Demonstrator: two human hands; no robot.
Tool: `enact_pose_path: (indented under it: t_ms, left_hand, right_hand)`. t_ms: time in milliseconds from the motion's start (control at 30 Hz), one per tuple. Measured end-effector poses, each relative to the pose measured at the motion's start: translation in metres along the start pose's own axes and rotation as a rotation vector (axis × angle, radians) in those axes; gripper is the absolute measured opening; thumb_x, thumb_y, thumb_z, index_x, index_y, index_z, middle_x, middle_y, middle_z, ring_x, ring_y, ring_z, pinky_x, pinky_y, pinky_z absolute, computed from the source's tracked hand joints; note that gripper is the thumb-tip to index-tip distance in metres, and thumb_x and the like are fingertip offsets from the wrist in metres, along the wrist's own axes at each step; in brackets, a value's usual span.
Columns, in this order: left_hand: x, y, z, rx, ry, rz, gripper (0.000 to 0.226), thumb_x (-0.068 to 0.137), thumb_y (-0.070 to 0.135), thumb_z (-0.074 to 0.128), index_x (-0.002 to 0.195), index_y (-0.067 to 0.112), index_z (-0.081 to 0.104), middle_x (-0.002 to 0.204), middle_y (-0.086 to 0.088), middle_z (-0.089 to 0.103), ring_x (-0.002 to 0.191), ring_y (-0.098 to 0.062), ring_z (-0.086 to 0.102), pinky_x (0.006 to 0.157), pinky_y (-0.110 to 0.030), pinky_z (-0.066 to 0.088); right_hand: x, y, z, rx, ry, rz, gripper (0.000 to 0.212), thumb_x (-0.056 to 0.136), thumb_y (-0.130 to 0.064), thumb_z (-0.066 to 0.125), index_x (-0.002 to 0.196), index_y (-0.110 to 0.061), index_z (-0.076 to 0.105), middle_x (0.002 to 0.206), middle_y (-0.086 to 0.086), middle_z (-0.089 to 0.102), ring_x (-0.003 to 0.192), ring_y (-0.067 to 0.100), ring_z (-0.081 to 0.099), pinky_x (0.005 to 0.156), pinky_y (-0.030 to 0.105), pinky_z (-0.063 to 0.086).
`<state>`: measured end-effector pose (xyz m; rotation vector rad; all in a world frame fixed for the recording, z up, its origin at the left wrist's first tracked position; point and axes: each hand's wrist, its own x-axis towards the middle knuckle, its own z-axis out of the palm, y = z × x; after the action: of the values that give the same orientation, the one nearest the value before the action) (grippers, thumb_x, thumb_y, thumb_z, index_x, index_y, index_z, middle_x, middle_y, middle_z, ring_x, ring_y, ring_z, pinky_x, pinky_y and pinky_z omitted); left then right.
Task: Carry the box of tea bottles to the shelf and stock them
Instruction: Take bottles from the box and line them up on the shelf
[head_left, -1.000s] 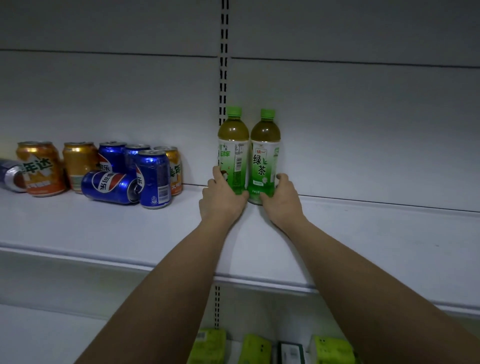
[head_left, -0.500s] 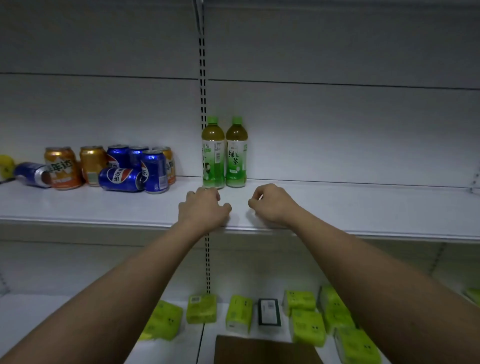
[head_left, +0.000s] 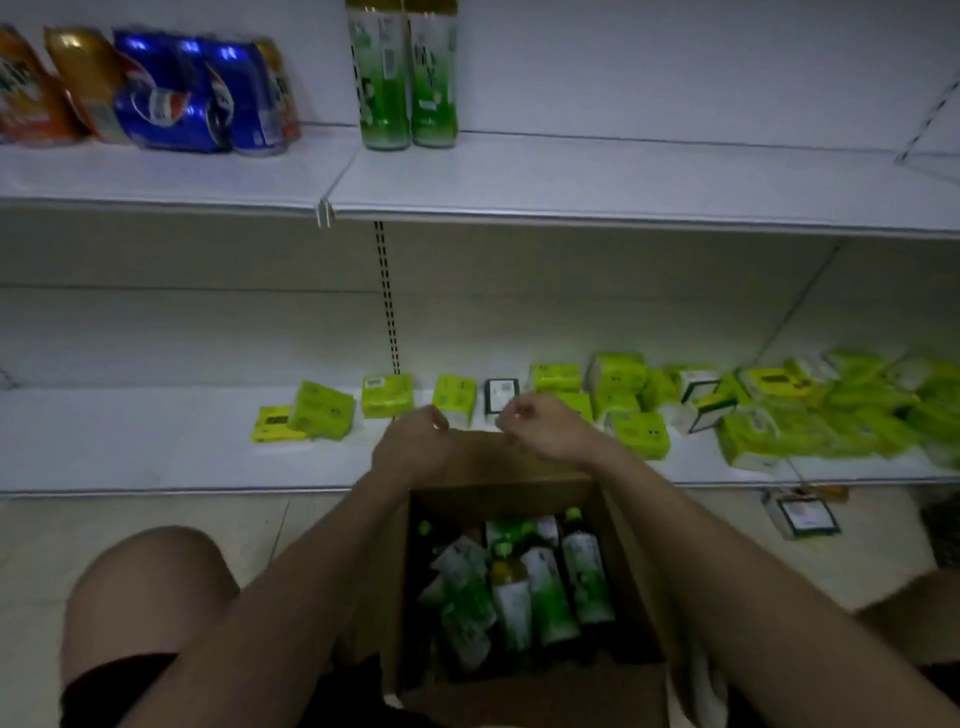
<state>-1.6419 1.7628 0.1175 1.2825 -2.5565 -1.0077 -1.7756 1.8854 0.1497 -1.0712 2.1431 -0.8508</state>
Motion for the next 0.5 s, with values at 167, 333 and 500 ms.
enact_pose_path:
  t_ms: [167,333,500]
  left_hand:
    - [-0.017,-0.044,0.092,0.052,-0.350,-0.154,0.024,0.094,0.037,0.047,0.095,0.019,0.063,0.102,-0.004,0.063,0.099,-0.021,0.059,0.087,-0.029,0.040]
    - [-0.026,-0.087,0.159,-0.141,-0.379,-0.499,0.031,0.095,0.033,0.048,0.105,0.006,0.057,0.097,-0.009,0.057,0.073,-0.016,0.048,0.071,-0.030,0.043]
    - [-0.042,-0.113,0.212,-0.236,-0.368,-0.714,0.045,0.093,0.023,0.054,0.131,0.000,0.046,0.124,-0.019,0.056,0.108,-0.031,0.057,0.095,-0.037,0.046]
  right_hand:
    - [-0.019,0.098,0.056,0.036,-0.223,0.272,0.023,0.094,-0.026,0.052,0.076,-0.012,0.055,0.072,0.006,0.054,0.064,0.017,0.052,0.058,0.024,0.039]
    - [-0.025,0.182,0.087,0.129,-0.230,0.487,0.024,0.097,-0.019,0.047,0.074,-0.013,0.051,0.067,0.006,0.048,0.053,0.010,0.037,0.057,0.025,0.034]
    - [-0.008,0.220,0.126,0.183,-0.152,0.544,0.010,0.095,-0.021,0.050,0.087,-0.023,0.055,0.087,0.002,0.057,0.092,0.026,0.058,0.086,0.038,0.049]
